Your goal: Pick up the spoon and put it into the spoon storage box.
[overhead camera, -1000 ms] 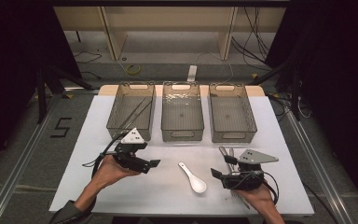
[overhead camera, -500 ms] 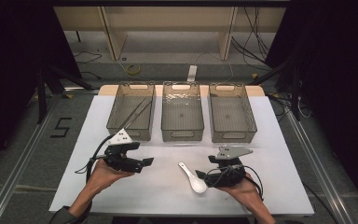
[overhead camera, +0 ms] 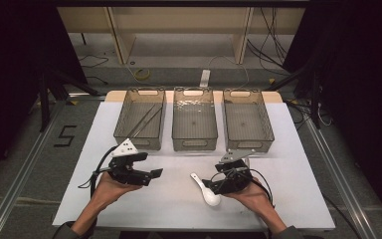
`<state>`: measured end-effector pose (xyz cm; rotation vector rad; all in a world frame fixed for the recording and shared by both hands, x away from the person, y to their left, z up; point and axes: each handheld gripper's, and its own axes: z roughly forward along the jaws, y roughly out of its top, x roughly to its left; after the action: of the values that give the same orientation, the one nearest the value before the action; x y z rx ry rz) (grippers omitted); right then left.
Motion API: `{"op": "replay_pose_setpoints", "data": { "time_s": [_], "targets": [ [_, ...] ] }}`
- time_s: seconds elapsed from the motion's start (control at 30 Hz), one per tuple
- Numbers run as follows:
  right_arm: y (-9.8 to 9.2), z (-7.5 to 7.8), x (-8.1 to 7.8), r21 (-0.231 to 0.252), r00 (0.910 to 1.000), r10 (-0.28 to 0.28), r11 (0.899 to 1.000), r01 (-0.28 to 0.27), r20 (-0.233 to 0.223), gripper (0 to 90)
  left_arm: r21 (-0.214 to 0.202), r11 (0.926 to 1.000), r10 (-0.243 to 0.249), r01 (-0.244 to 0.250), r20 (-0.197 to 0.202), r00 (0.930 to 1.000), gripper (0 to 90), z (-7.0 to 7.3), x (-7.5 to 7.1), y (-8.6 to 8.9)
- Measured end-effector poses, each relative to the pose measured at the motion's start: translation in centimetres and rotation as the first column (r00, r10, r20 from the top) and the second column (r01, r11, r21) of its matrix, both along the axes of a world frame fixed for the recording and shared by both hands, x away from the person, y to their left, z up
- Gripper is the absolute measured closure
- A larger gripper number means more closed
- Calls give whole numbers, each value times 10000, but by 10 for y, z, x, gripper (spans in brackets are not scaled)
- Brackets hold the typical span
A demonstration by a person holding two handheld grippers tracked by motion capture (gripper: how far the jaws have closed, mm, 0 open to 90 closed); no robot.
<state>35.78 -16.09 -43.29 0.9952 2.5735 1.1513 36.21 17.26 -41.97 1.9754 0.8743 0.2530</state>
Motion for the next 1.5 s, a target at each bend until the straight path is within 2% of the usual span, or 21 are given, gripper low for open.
{"op": "replay_pose_setpoints", "data": {
  "time_s": [0.27,0.4,0.47,0.63,0.87,1.03,1.37,1.5],
  "targets": [
    [2,-4,15,-112,9987,84,9999,-90,-512,360,-80,9998,201,-201,93,9998,165,0,1,3],
    [3,-7,19,-164,9980,142,9997,-153,-619,383,-164,9995,287,-285,150,9995,165,1,1,3],
    [4,-8,20,-379,9977,177,9991,-202,-656,383,-184,9993,321,-318,154,9994,165,1,1,4],
    [8,-10,25,-544,9962,323,9978,-368,-810,396,-159,9995,272,-269,193,9994,165,1,1,3],
    [17,-16,27,-907,9928,583,9936,-679,-1046,409,-98,9998,185,-182,272,9995,166,1,-1,1],
    [23,-21,27,-1126,9878,684,9900,-845,-1397,445,-175,9998,130,-123,349,9993,165,1,-2,0],
    [32,-30,28,-1678,9809,908,9785,-1200,-1719,565,-387,9991,188,-169,493,9986,166,2,-3,2],
    [34,-33,29,-1650,9757,918,9783,-1256,-1988,590,-500,9985,230,-202,563,9982,165,3,-3,2]
  ]
}}
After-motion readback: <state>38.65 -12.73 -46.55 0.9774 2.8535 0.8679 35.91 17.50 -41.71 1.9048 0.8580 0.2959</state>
